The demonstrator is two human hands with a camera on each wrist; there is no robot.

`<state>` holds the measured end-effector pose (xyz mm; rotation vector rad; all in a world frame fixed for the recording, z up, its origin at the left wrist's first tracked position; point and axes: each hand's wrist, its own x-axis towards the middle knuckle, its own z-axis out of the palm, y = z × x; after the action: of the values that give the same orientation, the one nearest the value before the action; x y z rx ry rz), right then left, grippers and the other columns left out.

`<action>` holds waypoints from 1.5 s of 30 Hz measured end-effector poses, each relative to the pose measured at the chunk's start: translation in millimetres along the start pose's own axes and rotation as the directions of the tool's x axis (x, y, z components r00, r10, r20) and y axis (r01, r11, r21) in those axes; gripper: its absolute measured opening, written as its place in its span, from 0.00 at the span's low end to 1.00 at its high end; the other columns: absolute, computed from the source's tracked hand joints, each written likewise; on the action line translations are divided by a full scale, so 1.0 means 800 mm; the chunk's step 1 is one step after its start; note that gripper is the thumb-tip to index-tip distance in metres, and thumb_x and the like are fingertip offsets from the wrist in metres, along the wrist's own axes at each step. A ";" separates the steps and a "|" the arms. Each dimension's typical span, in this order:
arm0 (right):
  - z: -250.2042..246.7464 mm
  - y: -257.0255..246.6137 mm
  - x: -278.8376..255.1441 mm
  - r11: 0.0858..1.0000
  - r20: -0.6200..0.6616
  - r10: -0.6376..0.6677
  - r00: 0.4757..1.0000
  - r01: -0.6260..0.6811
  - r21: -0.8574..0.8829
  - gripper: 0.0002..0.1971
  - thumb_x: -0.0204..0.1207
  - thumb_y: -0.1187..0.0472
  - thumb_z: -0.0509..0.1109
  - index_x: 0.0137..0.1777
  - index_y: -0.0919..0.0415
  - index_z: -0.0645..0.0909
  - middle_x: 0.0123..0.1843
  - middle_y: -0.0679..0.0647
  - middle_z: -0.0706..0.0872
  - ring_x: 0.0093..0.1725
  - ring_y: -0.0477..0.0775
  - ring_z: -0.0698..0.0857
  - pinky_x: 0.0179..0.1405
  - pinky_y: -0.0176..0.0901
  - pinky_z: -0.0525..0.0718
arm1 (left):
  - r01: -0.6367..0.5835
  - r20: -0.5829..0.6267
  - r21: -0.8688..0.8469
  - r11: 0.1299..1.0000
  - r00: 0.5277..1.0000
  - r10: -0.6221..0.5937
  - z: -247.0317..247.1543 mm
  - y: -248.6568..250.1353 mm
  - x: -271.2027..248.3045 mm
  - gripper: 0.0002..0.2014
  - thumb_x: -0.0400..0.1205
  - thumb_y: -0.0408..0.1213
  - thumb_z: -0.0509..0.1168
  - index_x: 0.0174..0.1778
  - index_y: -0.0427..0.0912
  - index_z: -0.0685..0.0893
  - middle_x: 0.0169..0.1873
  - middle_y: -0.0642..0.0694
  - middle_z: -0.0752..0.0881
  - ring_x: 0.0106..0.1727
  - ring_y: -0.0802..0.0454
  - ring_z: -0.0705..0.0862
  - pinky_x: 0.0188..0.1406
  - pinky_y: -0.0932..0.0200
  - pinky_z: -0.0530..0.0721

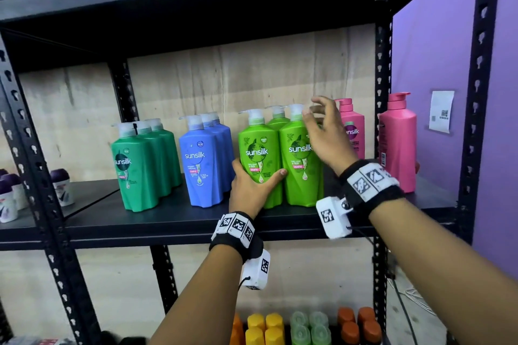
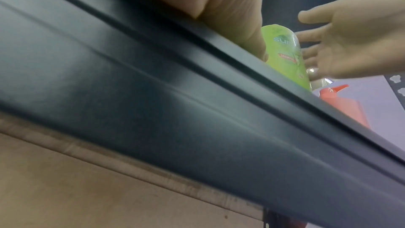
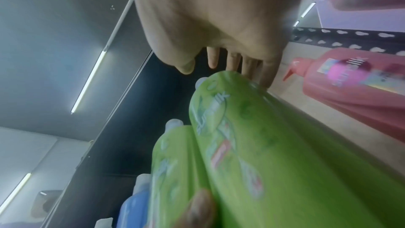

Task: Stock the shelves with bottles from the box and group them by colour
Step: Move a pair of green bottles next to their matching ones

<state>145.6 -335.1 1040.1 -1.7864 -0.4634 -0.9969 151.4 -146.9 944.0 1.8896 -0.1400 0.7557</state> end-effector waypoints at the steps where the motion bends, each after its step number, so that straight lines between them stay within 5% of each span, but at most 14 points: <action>1: 0.000 -0.006 0.014 1.000 0.040 0.003 0.999 -0.002 -0.024 0.21 0.88 0.53 0.62 0.78 0.56 0.69 0.73 0.58 0.76 0.69 0.52 0.80 0.72 0.49 0.79 | 0.000 0.004 0.001 1.000 1.000 0.000 0.000 0.000 0.000 0.47 0.55 0.78 0.76 0.62 0.60 0.64 0.59 0.55 0.86 0.62 0.49 0.85 0.64 0.48 0.84; 4: 0.002 -0.010 0.042 0.993 0.164 -0.010 0.986 0.029 -0.116 0.18 0.90 0.50 0.59 0.76 0.56 0.74 0.71 0.55 0.80 0.66 0.47 0.80 0.64 0.38 0.75 | 0.001 0.011 0.003 1.000 1.000 -0.001 -0.001 0.001 -0.001 0.48 0.55 0.77 0.76 0.64 0.60 0.63 0.60 0.54 0.86 0.63 0.48 0.85 0.65 0.48 0.84; 6: 0.005 -0.008 0.053 0.988 0.224 0.003 0.975 0.032 -0.154 0.16 0.90 0.48 0.59 0.69 0.55 0.80 0.65 0.50 0.85 0.63 0.49 0.82 0.59 0.39 0.76 | 0.003 0.013 0.006 1.000 1.000 -0.003 -0.002 0.001 -0.002 0.47 0.55 0.78 0.76 0.63 0.61 0.63 0.59 0.55 0.86 0.63 0.48 0.84 0.64 0.48 0.84; 10: 0.013 -0.003 0.062 0.997 0.166 0.026 0.986 -0.013 -0.081 0.12 0.87 0.52 0.64 0.61 0.54 0.86 0.61 0.46 0.89 0.62 0.47 0.84 0.64 0.38 0.78 | 0.008 0.014 0.009 1.000 1.000 -0.008 -0.002 0.003 -0.003 0.47 0.55 0.78 0.76 0.63 0.60 0.64 0.60 0.55 0.86 0.64 0.48 0.84 0.65 0.47 0.83; 14: 0.020 0.000 0.058 0.998 0.131 0.021 0.991 -0.013 -0.064 0.09 0.88 0.53 0.63 0.58 0.52 0.84 0.49 0.37 0.89 0.56 0.45 0.86 0.47 0.20 0.74 | 0.017 0.008 0.015 1.000 1.000 -0.017 -0.002 0.004 -0.003 0.49 0.55 0.78 0.75 0.66 0.59 0.64 0.61 0.54 0.86 0.64 0.47 0.84 0.66 0.43 0.84; 17: 0.022 0.001 0.051 0.996 0.158 0.005 0.987 0.008 -0.085 0.12 0.90 0.52 0.58 0.62 0.54 0.82 0.46 0.36 0.87 0.52 0.49 0.86 0.44 0.25 0.77 | 0.020 0.010 0.021 1.000 1.000 -0.020 -0.002 0.004 -0.002 0.51 0.55 0.78 0.76 0.68 0.58 0.64 0.62 0.53 0.86 0.66 0.47 0.84 0.67 0.42 0.83; 20: 0.022 -0.001 0.048 0.996 0.167 -0.021 0.986 0.035 -0.081 0.15 0.92 0.52 0.56 0.64 0.56 0.81 0.54 0.45 0.90 0.54 0.52 0.86 0.51 0.41 0.79 | 0.028 0.001 0.027 0.999 1.000 -0.028 -0.002 0.005 -0.003 0.49 0.54 0.77 0.76 0.65 0.58 0.65 0.61 0.55 0.86 0.65 0.47 0.85 0.66 0.42 0.84; 24: 0.024 -0.002 0.046 0.996 0.140 -0.043 0.989 0.054 -0.073 0.16 0.92 0.54 0.56 0.65 0.60 0.83 0.64 0.55 0.87 0.63 0.53 0.83 0.59 0.39 0.75 | 0.035 0.000 0.037 0.999 0.999 -0.035 -0.001 0.007 -0.003 0.50 0.54 0.78 0.76 0.65 0.59 0.64 0.60 0.55 0.86 0.64 0.46 0.85 0.66 0.42 0.84; 30: 0.024 -0.005 0.042 0.998 0.121 -0.035 0.992 0.042 -0.055 0.17 0.92 0.55 0.54 0.65 0.59 0.83 0.65 0.52 0.86 0.63 0.51 0.82 0.62 0.42 0.77 | 0.032 0.001 0.032 0.999 0.999 -0.032 -0.001 0.005 -0.002 0.50 0.54 0.78 0.76 0.65 0.59 0.64 0.60 0.56 0.86 0.64 0.48 0.85 0.65 0.42 0.84; 35: 0.025 0.002 0.045 0.999 0.111 -0.020 0.994 0.025 -0.041 0.16 0.92 0.53 0.53 0.61 0.51 0.84 0.50 0.39 0.86 0.38 0.28 0.79 0.40 0.34 0.73 | 0.028 -0.005 0.024 0.999 1.000 -0.027 0.000 0.004 -0.001 0.50 0.53 0.78 0.76 0.65 0.59 0.64 0.60 0.57 0.86 0.63 0.48 0.85 0.65 0.43 0.85; 37: 0.024 0.005 0.046 1.000 0.114 0.005 0.993 -0.004 -0.010 0.16 0.92 0.50 0.54 0.59 0.48 0.85 0.49 0.39 0.88 0.42 0.35 0.84 0.44 0.40 0.79 | 0.029 -0.005 0.027 0.999 1.000 -0.029 0.001 0.004 -0.001 0.50 0.53 0.79 0.76 0.65 0.60 0.64 0.60 0.57 0.86 0.63 0.49 0.85 0.65 0.43 0.85; 39: 0.023 0.006 0.045 0.999 0.130 0.021 0.991 -0.025 0.024 0.17 0.92 0.49 0.54 0.59 0.48 0.85 0.52 0.48 0.91 0.51 0.59 0.88 0.55 0.52 0.84 | 0.031 -0.005 0.031 0.999 1.000 -0.030 0.001 0.004 -0.001 0.50 0.53 0.79 0.76 0.64 0.60 0.64 0.59 0.57 0.86 0.63 0.48 0.85 0.65 0.43 0.84; 41: 0.022 0.006 0.045 0.999 0.150 0.027 0.988 -0.034 0.041 0.17 0.91 0.47 0.54 0.58 0.45 0.85 0.52 0.57 0.91 0.52 0.70 0.87 0.57 0.60 0.85 | 0.027 -0.005 0.028 0.999 1.000 -0.027 0.001 0.004 -0.001 0.48 0.53 0.78 0.76 0.63 0.60 0.65 0.59 0.57 0.86 0.62 0.49 0.85 0.65 0.43 0.84; 45: 0.021 0.005 0.045 0.998 0.138 0.030 0.990 -0.037 0.048 0.17 0.90 0.45 0.54 0.58 0.44 0.85 0.52 0.49 0.92 0.53 0.59 0.88 0.60 0.58 0.86 | 0.027 0.000 0.025 0.999 1.000 -0.027 0.000 0.004 -0.002 0.48 0.54 0.78 0.77 0.64 0.59 0.65 0.59 0.56 0.86 0.63 0.48 0.85 0.65 0.43 0.84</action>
<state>176.6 -326.2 1063.5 -1.8182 -0.5379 -0.8357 148.9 -148.6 945.8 1.9117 -0.1048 0.7420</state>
